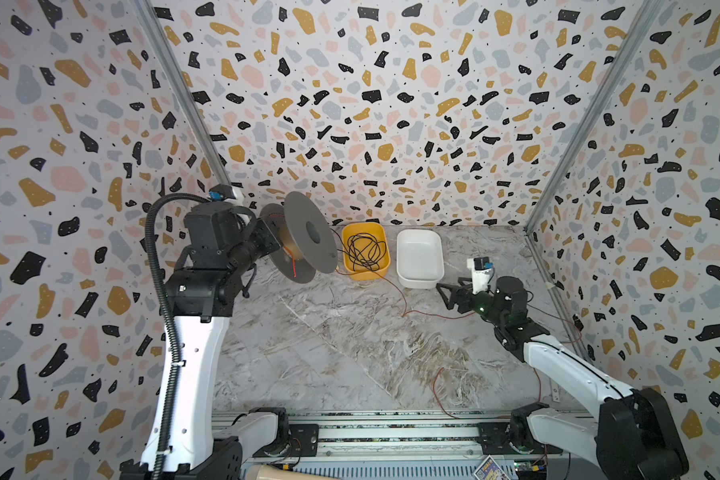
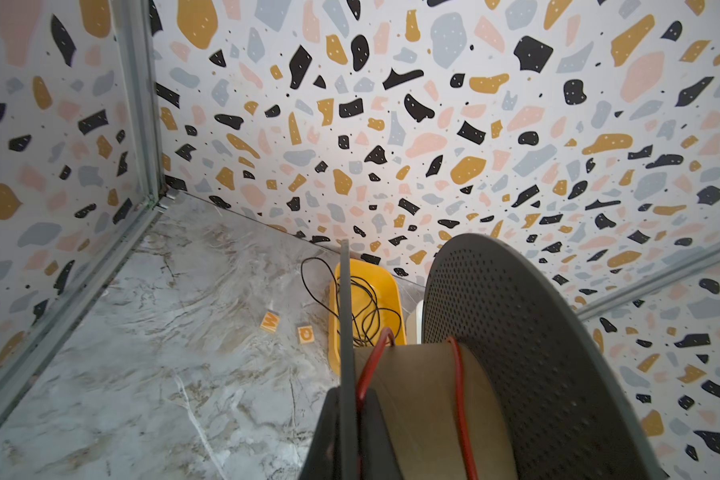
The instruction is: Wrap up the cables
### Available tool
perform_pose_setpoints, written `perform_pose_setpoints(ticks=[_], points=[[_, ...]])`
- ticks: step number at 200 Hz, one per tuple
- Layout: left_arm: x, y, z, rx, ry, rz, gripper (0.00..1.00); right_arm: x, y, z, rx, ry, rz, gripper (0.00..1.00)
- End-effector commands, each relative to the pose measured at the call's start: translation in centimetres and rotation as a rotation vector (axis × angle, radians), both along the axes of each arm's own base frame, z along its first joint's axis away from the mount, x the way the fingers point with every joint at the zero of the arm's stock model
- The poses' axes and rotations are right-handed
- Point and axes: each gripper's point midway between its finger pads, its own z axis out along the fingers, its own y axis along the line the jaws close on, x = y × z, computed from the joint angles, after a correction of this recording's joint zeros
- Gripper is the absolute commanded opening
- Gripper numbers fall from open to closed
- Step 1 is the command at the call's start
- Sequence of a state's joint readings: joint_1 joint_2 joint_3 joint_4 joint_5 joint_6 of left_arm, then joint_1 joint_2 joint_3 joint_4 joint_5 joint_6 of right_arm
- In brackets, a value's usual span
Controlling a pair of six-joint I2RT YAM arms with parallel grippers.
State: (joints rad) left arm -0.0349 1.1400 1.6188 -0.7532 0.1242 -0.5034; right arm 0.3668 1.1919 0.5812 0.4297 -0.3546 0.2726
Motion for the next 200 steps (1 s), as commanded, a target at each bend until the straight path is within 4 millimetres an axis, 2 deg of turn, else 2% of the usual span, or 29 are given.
perform_pose_setpoints(ticks=[1,19,47,80,104,168,177,200], points=[[-1.2,-1.5,4.2,-0.060,-0.174,-0.074,0.00,-0.2,4.3,2.9,-0.035,-0.203,0.123,0.91],[-1.6,-2.4,3.5,-0.092,-0.161,-0.117,0.00,-1.0,7.9,2.9,-0.055,-0.275,0.210,0.89],[-2.2,-3.2,3.0,-0.126,-0.155,-0.157,0.00,-1.6,12.4,2.5,-0.056,-0.341,0.315,0.89],[-2.5,-3.2,2.1,-0.117,-0.136,-0.158,0.00,-1.2,16.3,0.8,-0.067,-0.363,0.390,0.89],[-2.4,-3.5,1.9,-0.114,-0.128,-0.167,0.00,-0.2,17.7,-0.7,-0.089,-0.355,0.413,0.88],[-2.4,-4.2,1.6,-0.110,-0.115,-0.194,0.00,1.9,18.0,-4.1,-0.219,-0.361,0.413,0.84],[-2.4,-4.2,1.6,-0.105,-0.112,-0.195,0.00,2.3,17.9,-4.4,-0.221,-0.353,0.403,0.78],[-2.3,-3.8,1.8,-0.084,-0.113,-0.175,0.00,2.6,17.4,-4.8,-0.218,-0.333,0.388,0.38]])
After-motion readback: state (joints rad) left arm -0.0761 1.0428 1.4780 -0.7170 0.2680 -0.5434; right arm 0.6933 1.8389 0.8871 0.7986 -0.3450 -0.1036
